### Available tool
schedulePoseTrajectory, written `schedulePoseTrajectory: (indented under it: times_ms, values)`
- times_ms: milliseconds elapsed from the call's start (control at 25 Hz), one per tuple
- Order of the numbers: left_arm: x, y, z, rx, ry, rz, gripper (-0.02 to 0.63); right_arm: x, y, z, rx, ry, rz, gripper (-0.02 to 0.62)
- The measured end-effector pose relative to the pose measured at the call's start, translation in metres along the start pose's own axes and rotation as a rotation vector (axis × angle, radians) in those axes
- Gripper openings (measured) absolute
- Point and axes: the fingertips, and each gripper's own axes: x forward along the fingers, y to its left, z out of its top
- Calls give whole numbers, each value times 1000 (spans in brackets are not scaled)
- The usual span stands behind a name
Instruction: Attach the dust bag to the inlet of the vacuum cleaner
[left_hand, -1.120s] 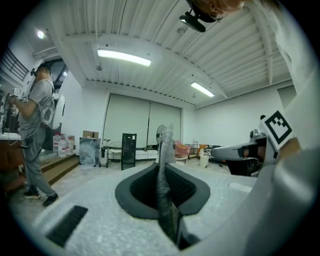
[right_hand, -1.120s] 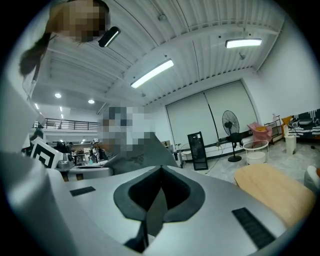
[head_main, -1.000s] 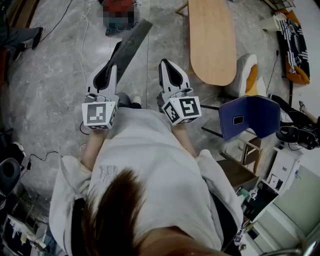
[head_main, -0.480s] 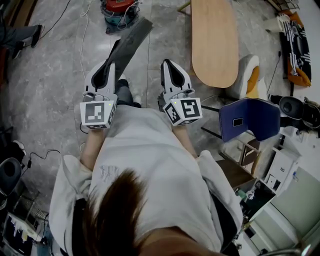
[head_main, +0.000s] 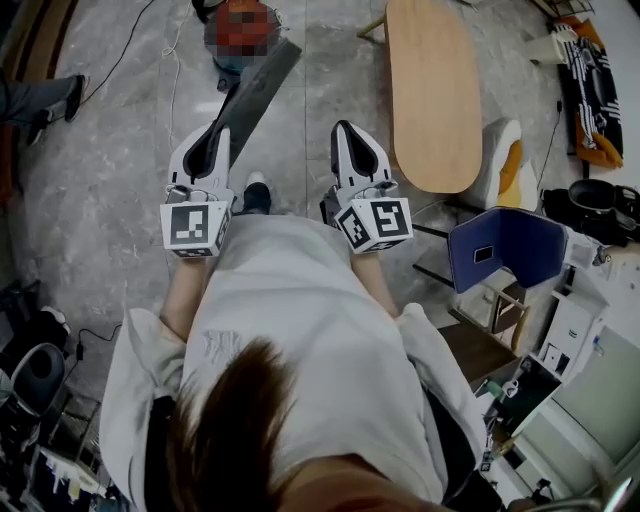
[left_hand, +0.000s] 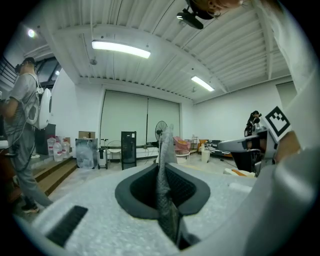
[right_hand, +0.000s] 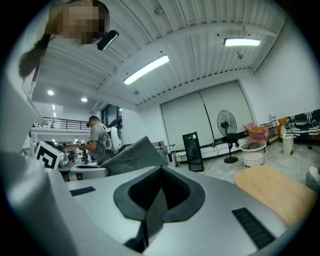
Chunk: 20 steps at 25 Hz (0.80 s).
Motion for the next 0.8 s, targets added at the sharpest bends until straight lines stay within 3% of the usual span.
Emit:
schedulePoseTrajectory:
  times_ms: [400, 800]
  values:
    - [25, 32, -3, 4, 30, -25, 37, 33, 8, 5, 12, -13, -7, 2]
    - [58, 36, -7, 4, 68, 5, 37, 68, -22, 0, 54, 11, 17, 2]
